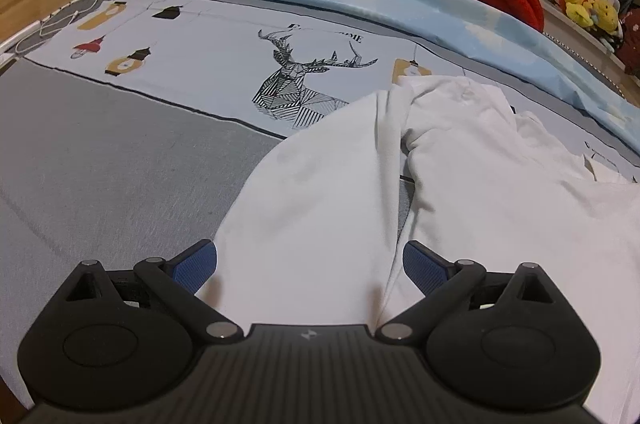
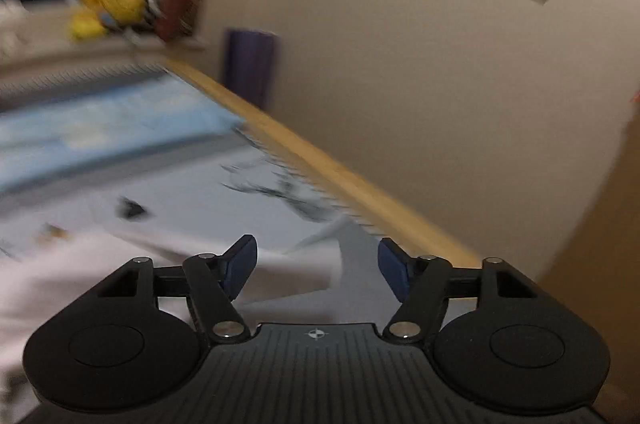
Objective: Fold small clothes
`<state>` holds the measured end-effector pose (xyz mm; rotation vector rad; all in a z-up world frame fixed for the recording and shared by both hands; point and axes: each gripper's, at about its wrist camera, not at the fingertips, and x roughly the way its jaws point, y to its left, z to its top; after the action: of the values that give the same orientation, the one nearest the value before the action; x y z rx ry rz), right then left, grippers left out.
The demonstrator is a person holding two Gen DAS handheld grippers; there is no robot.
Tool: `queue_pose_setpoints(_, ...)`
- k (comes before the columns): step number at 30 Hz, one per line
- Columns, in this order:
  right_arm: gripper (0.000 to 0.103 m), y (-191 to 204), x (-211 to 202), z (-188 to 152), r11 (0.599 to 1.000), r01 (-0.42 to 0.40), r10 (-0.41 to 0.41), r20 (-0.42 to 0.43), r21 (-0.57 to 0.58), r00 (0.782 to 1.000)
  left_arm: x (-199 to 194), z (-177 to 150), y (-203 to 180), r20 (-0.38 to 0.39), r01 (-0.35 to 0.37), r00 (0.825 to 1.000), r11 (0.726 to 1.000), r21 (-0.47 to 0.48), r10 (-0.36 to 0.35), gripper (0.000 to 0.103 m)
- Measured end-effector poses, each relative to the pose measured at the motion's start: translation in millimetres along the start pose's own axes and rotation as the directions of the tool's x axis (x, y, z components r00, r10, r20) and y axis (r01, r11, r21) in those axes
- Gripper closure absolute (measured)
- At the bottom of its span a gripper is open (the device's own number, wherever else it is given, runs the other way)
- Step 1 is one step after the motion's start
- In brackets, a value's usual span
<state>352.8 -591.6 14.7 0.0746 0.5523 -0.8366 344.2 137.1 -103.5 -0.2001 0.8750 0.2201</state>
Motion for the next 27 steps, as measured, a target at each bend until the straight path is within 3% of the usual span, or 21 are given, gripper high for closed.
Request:
queue_pose_setpoints(2,0.03,8.3,-9.9,-22.7,0.99,-0.136,0.137,-0.042,0.023,0.99,2.8,1.9,-1.7,0.002,0.0,1.0,1.0,0.007,0.0,0.002)
queue_pose_setpoints(6,0.03,53.8,-38.7,-84.5,0.922,-0.386,0.385,-0.153,0.026,0.91,4.9,5.9,-2.6,0.01,-0.002,1.0,1.0,0.011,0.002,0.002)
queue_pose_setpoints(8,0.03,85.2,-63.1,-117.8,0.86,-0.507,0.507,-0.199,0.056,0.839,3.3,7.4,-0.3,0.022,-0.014,1.0,1.0,0.014,0.014,0.002)
queue_pose_setpoints(11,0.03,123.8,-99.2,-152.0,0.776,-0.626,0.623,-0.243,0.076,0.743,2.0,9.1,10.5,0.021,-0.047,0.999,0.999,0.021,0.047,0.002)
queue_pose_setpoints(14,0.03,158.6,-127.2,-171.0,0.706,-0.707,0.665,-0.293,-0.055,0.687,0.8,6.2,23.6,-0.019,-0.021,1.0,0.999,0.049,0.022,0.002)
queue_pose_setpoints(15,0.03,168.1,-139.5,-175.5,0.688,-0.717,0.667,-0.29,-0.116,0.687,-0.9,2.8,26.2,-0.033,0.003,0.999,0.997,0.071,-0.001,0.002)
queue_pose_setpoints(17,0.03,179.3,-143.5,-177.5,0.696,-0.685,0.631,-0.271,-0.215,0.727,-5.9,-5.8,26.6,-0.069,0.059,0.996,0.989,0.136,-0.05,0.002)
queue_pose_setpoints(18,0.03,183.4,-137.9,-176.4,0.698,-0.675,0.62,-0.269,-0.24,0.737,-9.6,-11.4,24.8,-0.085,0.095,0.993,0.979,0.178,-0.081,0.002)
queue_pose_setpoints(21,0.03,189.1,-140.6,-173.4,0.693,-0.68,0.618,-0.288,-0.238,0.731,-13.9,-27.3,12.2,-0.163,0.183,0.977,0.928,0.326,-0.135,0.002)
queue_pose_setpoints(24,0.03,199.4,-132.3,-177.7,0.694,-0.69,0.621,-0.313,-0.206,0.719,-10.0,-44.6,1.3,-0.253,0.233,0.958,0.876,0.422,-0.133,0.004)
queue_pose_setpoints(25,0.03,199.8,-134.5,-181.8,0.693,-0.691,0.621,-0.316,-0.206,0.717,-8.0,-50.5,-0.3,-0.259,0.226,0.959,0.87,0.439,-0.119,0.008)
queue_pose_setpoints(27,0.03,208.2,-132.8,-186.6,0.688,-0.689,0.616,-0.319,-0.228,0.72,-2.4,-57.1,-0.9,-0.3,0.228,0.95,0.856,0.464,-0.09,0.058)
